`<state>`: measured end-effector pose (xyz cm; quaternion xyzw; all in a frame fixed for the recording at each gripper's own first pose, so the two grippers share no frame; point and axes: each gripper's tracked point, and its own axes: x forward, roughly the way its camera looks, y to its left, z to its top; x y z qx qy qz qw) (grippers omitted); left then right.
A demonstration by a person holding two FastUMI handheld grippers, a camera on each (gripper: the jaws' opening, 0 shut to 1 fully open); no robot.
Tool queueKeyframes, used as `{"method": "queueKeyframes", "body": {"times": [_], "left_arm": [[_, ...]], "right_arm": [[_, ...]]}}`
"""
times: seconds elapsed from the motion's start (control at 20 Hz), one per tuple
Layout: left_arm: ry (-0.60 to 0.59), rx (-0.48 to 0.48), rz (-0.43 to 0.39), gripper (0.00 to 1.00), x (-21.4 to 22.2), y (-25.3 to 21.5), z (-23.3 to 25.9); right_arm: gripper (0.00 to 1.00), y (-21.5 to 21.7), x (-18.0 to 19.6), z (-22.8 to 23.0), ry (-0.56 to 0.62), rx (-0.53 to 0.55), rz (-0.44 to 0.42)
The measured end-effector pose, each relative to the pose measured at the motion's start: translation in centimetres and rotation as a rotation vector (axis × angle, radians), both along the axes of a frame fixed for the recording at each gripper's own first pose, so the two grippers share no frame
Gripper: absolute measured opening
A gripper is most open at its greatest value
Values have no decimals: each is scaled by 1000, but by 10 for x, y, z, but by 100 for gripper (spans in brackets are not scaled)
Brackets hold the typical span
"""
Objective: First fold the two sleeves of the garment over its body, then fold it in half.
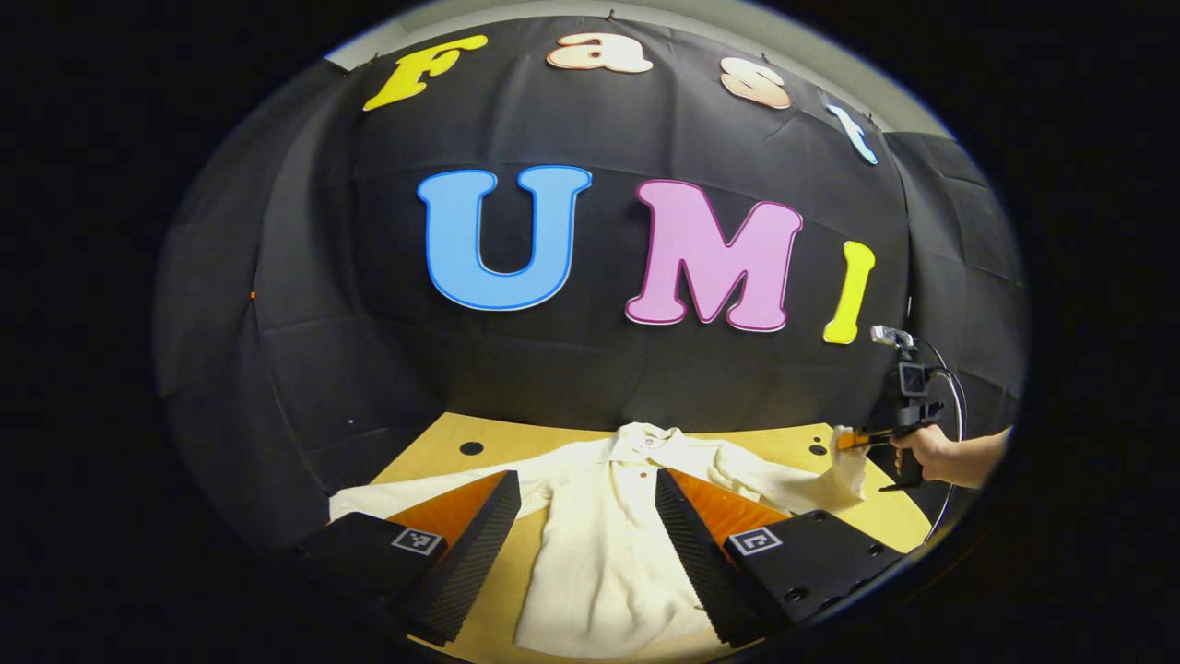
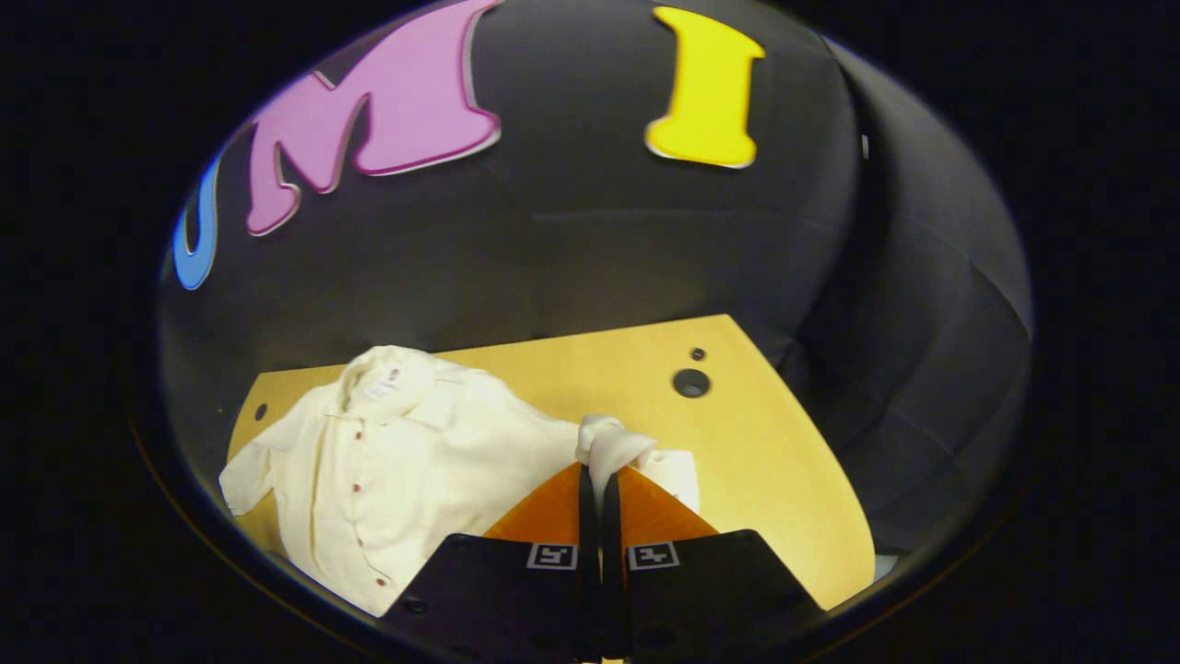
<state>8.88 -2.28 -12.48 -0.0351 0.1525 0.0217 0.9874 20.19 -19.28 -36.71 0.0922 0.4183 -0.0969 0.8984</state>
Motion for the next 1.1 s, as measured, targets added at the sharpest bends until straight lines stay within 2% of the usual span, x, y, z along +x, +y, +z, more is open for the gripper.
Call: {"method": "queueKeyframes", "body": {"times": [0.1,0.25,0.5,0.65,0.8,0.85,0.9,1.0,1.05,1.1], "left_arm": [[9,-13,28,96,-8,17,-2],[-2,-30,68,96,-20,44,2],[27,-36,149,97,-35,91,-12],[54,-37,174,97,-41,111,-23],[72,-29,190,96,-43,128,-35],[78,-28,192,96,-44,132,-38],[84,-27,195,97,-45,135,-42],[95,-34,200,96,-43,142,-53],[98,-48,211,97,-41,147,-56],[101,-64,224,96,-39,155,-60]], "right_arm": [[5,54,21,6,-21,18,94],[5,134,29,15,-20,38,250],[5,236,24,11,-19,72,467],[5,298,25,-3,-18,118,547],[6,332,27,-13,-29,145,577],[25,347,29,-17,-29,172,580],[32,356,26,-20,-21,196,577],[67,352,19,-17,-9,195,572],[72,344,20,-11,-31,174,564],[83,331,21,-2,-63,143,546]]}}
